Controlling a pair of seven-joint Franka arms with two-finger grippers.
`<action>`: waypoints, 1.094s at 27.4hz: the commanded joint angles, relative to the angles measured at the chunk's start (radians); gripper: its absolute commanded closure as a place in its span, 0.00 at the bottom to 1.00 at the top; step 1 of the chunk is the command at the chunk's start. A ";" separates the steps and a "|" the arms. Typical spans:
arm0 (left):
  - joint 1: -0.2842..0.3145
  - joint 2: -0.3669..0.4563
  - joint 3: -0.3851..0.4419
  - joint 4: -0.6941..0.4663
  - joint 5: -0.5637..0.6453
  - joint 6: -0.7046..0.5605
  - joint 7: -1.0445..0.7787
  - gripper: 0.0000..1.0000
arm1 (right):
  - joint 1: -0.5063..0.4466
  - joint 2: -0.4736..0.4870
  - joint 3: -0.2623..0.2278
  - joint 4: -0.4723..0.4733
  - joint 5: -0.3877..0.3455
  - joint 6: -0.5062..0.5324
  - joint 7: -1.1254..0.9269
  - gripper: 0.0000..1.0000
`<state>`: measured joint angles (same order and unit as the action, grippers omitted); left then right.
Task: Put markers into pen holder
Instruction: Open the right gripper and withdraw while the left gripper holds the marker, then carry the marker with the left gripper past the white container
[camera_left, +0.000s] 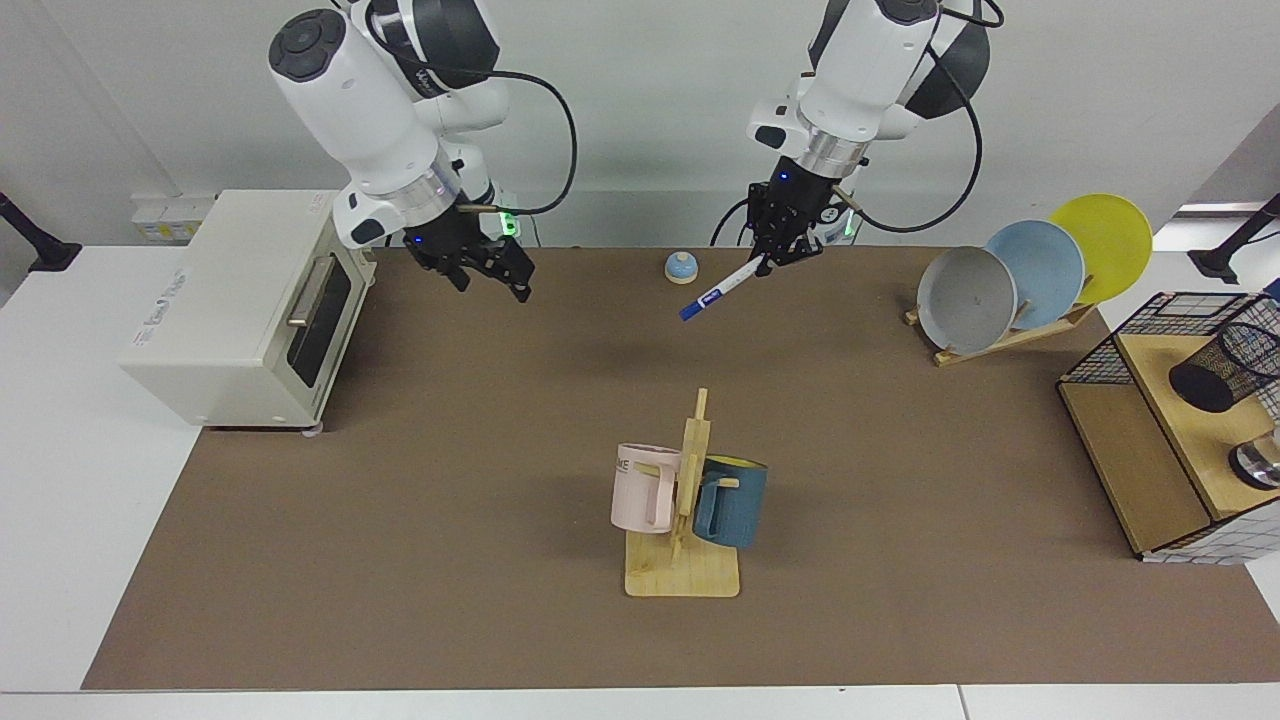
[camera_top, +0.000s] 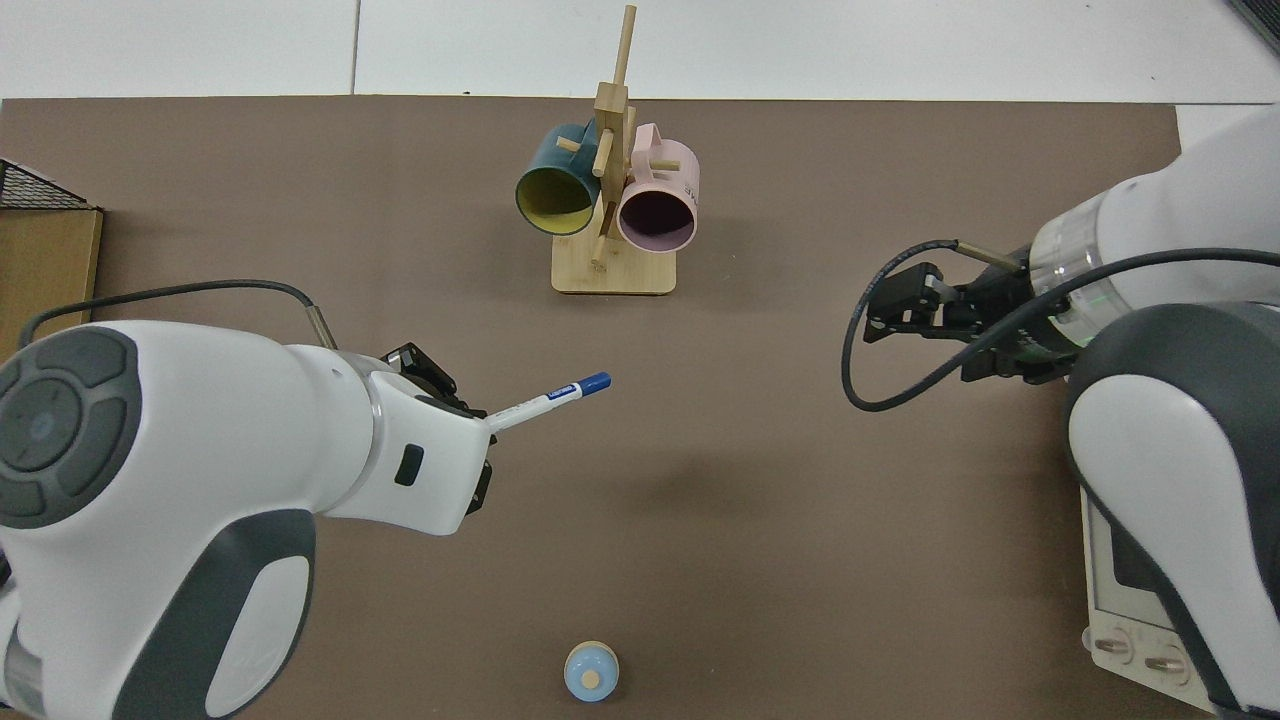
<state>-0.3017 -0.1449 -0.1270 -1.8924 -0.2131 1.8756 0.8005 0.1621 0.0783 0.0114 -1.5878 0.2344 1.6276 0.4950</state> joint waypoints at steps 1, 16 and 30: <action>0.024 -0.018 0.001 -0.019 0.061 -0.021 0.014 1.00 | -0.030 -0.018 0.015 -0.011 -0.130 -0.029 -0.222 0.00; 0.142 -0.016 0.004 -0.010 0.267 -0.099 0.138 1.00 | -0.061 -0.023 0.016 -0.021 -0.296 -0.005 -0.331 0.00; 0.246 -0.013 0.006 0.004 0.584 -0.122 0.371 1.00 | -0.082 -0.021 0.016 -0.020 -0.251 0.005 -0.320 0.00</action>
<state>-0.0858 -0.1451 -0.1133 -1.8915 0.2831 1.7674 1.0889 0.1010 0.0751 0.0158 -1.5877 -0.0439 1.6147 0.2033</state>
